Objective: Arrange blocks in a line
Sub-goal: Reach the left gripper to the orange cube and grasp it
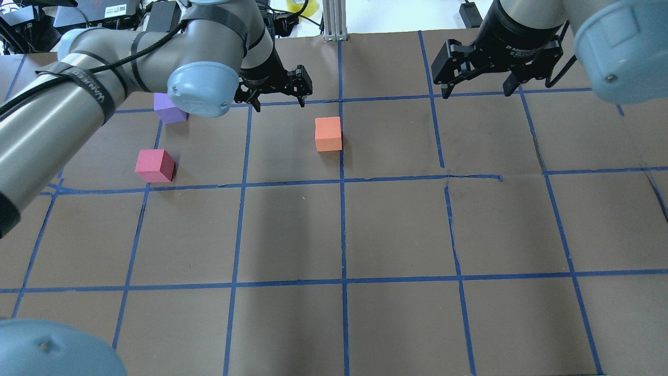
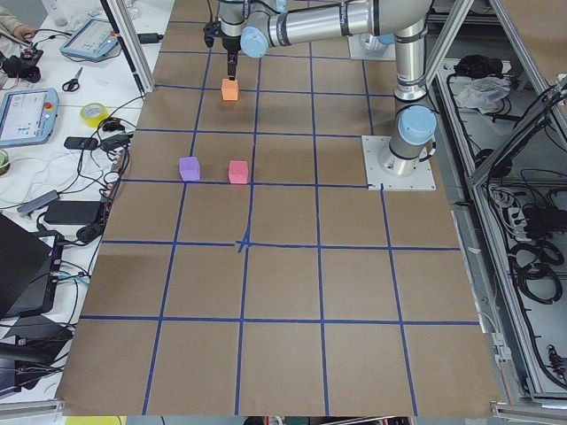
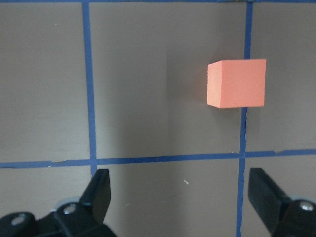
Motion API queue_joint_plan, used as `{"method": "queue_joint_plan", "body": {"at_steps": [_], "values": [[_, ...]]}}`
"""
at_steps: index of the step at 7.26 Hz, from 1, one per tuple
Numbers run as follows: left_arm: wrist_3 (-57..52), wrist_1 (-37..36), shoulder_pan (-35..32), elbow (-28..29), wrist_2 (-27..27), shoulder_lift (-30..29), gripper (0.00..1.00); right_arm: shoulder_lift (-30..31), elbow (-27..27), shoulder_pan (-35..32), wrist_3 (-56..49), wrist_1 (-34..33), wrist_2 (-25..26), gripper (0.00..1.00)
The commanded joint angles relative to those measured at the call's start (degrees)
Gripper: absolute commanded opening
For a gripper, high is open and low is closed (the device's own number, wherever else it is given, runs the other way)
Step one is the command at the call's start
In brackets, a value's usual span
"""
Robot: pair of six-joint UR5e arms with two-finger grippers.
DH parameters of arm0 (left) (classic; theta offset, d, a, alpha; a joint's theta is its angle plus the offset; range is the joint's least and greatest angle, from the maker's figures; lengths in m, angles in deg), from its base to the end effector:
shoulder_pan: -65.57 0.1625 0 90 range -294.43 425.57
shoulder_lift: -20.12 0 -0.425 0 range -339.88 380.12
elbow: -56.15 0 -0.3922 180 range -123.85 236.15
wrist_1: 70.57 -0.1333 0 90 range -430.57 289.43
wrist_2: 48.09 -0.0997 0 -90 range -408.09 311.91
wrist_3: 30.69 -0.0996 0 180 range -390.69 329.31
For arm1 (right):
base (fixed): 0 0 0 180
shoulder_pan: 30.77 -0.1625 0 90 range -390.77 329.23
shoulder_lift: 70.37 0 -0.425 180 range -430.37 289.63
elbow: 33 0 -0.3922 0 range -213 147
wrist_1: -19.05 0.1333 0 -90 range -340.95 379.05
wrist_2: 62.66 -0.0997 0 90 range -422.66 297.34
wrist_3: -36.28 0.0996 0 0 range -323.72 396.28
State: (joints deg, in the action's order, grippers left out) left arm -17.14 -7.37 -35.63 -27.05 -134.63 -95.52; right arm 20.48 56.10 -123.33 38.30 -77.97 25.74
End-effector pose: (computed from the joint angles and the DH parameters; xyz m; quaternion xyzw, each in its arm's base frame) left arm -0.2663 -0.6278 0.3343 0.0184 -0.9970 0.0613 0.0443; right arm 0.1583 -0.4929 0.5162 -0.0058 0.9970 -0.0758 0.0170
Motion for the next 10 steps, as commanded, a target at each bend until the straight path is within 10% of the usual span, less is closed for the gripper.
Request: {"method": "queue_joint_plan", "body": {"at_steps": [1,8,10], "values": [[4.1,-3.7,-3.5,3.6,0.0,-7.7,1.0,0.1,-0.1,0.0,-0.1,0.0,0.0,1.0],[6.0,-9.8,-5.6,3.6,-0.6,-15.4,0.98,0.1,-0.4,0.0,-0.3,0.0,0.1,1.0],[5.8,-9.8,-5.6,4.0,-0.7,-15.2,0.41,0.1,-0.3,0.0,-0.3,0.0,0.0,1.0]]}}
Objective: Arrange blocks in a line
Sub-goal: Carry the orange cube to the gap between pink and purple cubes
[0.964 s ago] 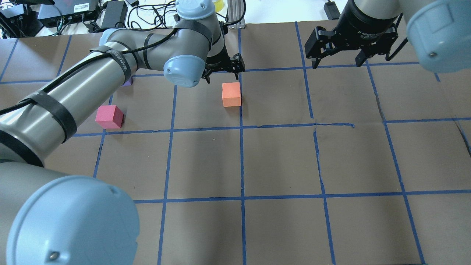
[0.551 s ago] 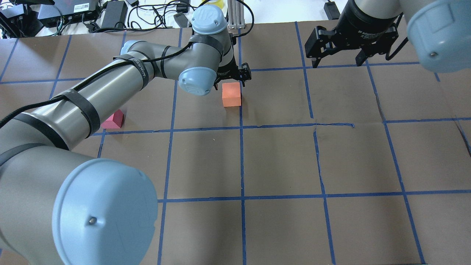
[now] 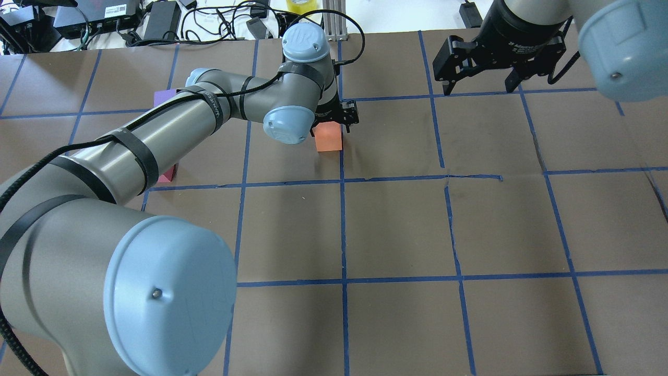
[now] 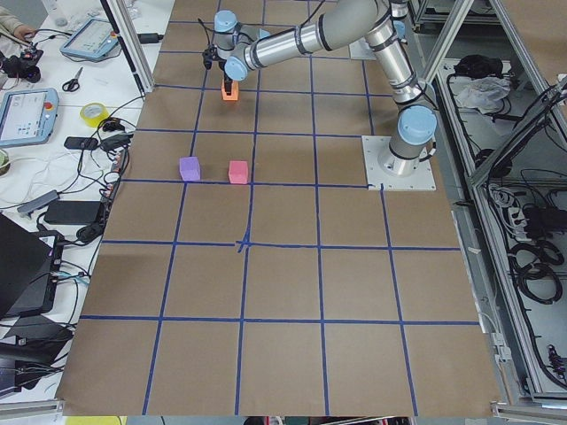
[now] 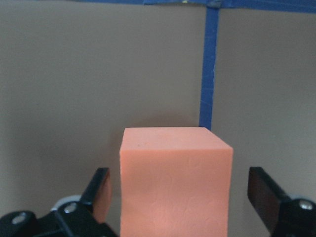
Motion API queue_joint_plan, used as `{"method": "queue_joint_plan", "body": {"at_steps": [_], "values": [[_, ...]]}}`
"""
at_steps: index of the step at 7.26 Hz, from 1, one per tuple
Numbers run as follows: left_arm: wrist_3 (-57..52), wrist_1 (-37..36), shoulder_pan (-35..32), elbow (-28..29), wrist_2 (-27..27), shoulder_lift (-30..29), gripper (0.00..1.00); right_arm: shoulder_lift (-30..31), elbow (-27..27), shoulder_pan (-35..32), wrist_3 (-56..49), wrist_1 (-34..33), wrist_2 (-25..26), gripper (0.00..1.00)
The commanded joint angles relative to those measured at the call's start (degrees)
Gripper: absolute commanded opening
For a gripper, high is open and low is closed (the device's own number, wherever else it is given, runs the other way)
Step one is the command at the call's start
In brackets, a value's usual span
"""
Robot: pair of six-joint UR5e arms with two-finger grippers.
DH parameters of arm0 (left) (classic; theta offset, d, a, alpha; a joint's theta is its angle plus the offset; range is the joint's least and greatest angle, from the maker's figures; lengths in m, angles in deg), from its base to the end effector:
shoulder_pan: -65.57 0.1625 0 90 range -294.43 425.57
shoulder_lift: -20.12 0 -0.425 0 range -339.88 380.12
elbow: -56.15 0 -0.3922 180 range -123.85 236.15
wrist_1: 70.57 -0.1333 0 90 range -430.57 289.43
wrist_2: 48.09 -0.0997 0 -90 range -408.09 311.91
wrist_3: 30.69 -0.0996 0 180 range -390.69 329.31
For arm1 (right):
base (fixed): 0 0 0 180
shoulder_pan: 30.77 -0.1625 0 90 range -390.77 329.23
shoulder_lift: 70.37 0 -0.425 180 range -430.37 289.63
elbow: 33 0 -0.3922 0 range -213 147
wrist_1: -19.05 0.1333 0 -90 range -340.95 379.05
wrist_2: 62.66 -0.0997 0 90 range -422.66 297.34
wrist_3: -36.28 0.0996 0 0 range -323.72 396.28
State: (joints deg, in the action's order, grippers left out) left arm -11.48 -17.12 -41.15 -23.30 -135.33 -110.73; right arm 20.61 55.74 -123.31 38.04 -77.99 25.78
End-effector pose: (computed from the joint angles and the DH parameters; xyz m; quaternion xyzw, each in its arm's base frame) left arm -0.3413 -0.6561 0.1981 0.0204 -0.9980 0.0444 0.0397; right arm 0.1580 -0.4926 0.5206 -0.0079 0.9966 -0.0803 0.0166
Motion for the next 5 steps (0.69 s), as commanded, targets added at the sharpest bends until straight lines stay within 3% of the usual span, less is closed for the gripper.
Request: {"method": "queue_joint_plan", "body": {"at_steps": [1,3,5], "values": [[-0.3,0.0,0.0,0.5,-0.1,0.2,0.3,0.0,0.0,0.0,0.0,0.0,0.0,1.0],[-0.8,1.3,1.1,1.1,-1.0,2.3,0.3,0.1,0.0,-0.1,0.1,0.0,-0.1,1.0],[-2.2,6.4,7.5,1.4,-2.2,5.2,0.29,0.1,0.0,-0.4,0.2,0.0,-0.1,1.0]]}}
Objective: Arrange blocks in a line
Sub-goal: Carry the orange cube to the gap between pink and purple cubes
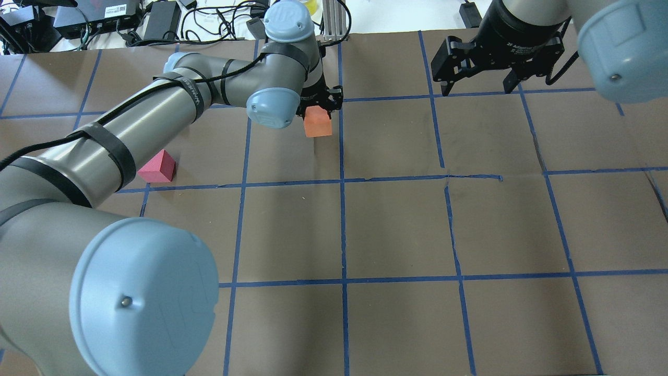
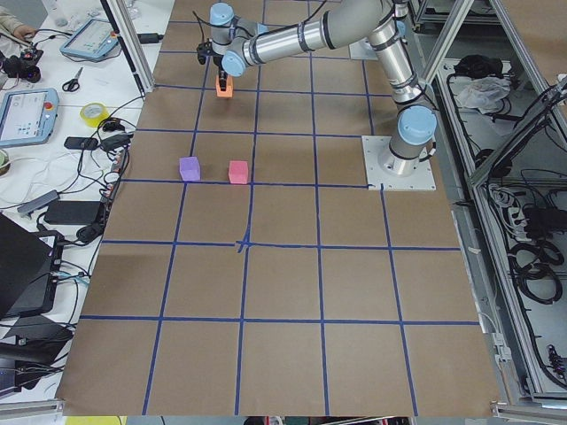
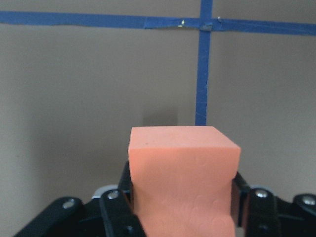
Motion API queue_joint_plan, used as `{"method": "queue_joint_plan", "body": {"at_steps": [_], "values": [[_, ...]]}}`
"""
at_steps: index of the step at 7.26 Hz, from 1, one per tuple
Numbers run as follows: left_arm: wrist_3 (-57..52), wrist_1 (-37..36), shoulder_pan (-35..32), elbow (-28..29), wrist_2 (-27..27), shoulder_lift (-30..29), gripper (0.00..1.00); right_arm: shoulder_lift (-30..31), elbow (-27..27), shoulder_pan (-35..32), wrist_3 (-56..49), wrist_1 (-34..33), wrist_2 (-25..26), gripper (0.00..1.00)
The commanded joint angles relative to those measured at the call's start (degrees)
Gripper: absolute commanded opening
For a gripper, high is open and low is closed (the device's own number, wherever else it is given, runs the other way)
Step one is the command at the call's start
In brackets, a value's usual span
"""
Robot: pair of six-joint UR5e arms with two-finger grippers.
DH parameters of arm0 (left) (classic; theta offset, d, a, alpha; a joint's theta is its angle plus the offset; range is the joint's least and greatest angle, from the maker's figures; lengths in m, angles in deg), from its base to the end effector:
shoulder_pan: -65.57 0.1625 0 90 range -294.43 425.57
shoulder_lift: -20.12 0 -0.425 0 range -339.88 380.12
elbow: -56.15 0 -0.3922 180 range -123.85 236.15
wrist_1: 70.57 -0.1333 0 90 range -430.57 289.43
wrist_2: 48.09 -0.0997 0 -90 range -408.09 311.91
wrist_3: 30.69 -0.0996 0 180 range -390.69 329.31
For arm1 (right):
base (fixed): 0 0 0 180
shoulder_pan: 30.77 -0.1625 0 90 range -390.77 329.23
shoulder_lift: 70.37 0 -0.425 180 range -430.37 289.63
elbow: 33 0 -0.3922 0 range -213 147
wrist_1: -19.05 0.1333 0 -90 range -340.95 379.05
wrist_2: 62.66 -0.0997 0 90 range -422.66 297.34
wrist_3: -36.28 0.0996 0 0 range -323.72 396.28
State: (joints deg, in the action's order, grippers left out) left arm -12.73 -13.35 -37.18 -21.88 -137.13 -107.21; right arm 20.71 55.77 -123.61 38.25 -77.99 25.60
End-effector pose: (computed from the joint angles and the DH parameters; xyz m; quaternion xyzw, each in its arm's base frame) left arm -0.2914 -0.6762 0.2466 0.0448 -0.9969 0.0602 0.0252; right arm 0.1609 -0.4911 0.5212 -0.0088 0.9965 -0.0808 0.0185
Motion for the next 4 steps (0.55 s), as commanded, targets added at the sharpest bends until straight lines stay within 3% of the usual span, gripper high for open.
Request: {"method": "queue_joint_plan", "body": {"at_steps": [1,4], "values": [[-2.7,3.7,5.6,-0.4,-0.5,3.0,0.29,0.0,-0.1,-0.1,0.0,0.0,0.1,1.0],[-16.7,9.8,15.7,-2.9,-0.7,7.4,0.25,0.0,-0.1,-0.1,-0.2,0.0,0.1,1.0]]}}
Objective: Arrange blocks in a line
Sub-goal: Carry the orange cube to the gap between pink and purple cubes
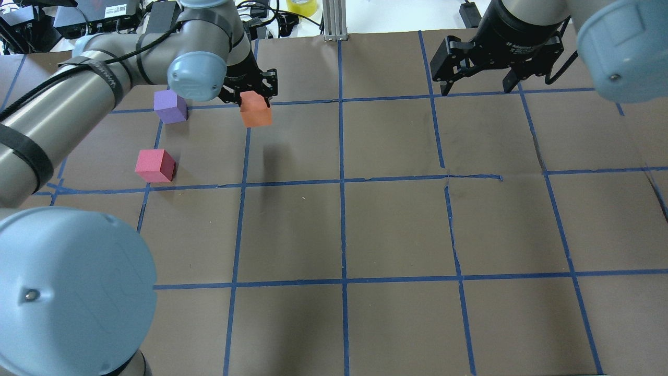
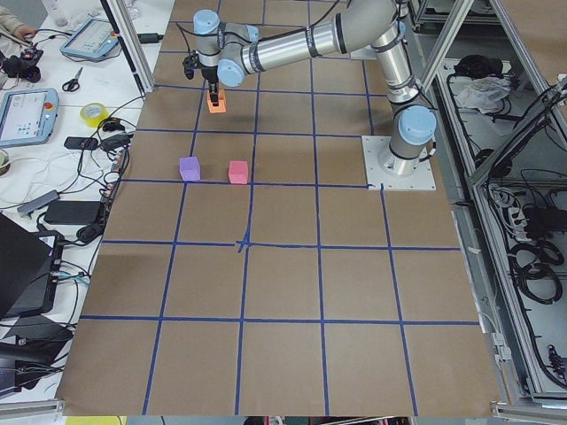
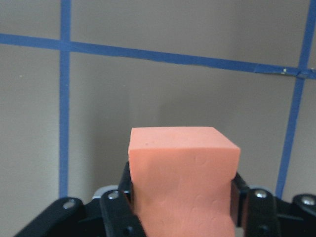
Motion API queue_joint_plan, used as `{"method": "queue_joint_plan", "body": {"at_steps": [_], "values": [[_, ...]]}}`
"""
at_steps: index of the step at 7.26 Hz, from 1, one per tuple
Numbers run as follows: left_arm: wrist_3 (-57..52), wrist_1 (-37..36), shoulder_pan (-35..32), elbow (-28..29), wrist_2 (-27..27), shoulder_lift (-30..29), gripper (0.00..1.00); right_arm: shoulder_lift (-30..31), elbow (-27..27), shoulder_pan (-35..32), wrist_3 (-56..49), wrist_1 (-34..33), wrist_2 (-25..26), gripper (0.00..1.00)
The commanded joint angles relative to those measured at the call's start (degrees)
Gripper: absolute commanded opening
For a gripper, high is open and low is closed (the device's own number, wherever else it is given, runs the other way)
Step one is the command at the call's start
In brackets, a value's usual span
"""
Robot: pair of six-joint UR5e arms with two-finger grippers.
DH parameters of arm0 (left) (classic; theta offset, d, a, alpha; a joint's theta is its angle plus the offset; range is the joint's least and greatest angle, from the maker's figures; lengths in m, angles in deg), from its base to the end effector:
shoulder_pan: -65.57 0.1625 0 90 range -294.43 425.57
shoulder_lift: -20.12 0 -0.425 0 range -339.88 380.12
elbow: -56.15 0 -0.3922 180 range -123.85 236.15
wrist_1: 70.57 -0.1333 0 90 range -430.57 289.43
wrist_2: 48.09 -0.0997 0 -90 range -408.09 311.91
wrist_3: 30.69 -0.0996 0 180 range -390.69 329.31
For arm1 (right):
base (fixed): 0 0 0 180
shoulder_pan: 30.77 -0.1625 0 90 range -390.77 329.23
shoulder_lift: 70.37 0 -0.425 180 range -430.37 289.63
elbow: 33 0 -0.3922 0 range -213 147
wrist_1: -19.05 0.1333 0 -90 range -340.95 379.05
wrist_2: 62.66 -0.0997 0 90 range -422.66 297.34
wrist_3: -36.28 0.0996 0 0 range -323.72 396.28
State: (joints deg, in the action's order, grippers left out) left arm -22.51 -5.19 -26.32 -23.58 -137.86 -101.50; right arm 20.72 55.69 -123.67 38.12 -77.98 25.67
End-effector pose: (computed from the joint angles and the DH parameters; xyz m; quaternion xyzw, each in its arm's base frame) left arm -0.1565 -0.6885 0.2879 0.0548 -0.9981 0.0282 0.0045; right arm 0.1612 -0.4909 0.5220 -0.0104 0.9965 -0.0815 0.0179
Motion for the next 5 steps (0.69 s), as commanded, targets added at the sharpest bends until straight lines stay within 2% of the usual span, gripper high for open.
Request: {"method": "queue_joint_plan", "body": {"at_steps": [1,2,3,5], "values": [[-11.3,1.6,8.2,-2.3,0.0,2.8,0.24,0.1,0.0,0.0,-0.1,0.0,0.0,1.0],[-19.5,0.7,11.7,-3.4,0.4,3.1,0.22,0.1,0.0,0.0,0.0,0.0,0.0,1.0],[-21.3,0.7,15.0,-3.4,0.8,3.1,0.22,0.1,0.0,0.0,-0.1,0.0,0.0,1.0],[-22.8,-0.1,16.3,-2.9,0.6,2.1,0.22,0.0,0.0,0.0,0.1,0.0,0.0,1.0]]}}
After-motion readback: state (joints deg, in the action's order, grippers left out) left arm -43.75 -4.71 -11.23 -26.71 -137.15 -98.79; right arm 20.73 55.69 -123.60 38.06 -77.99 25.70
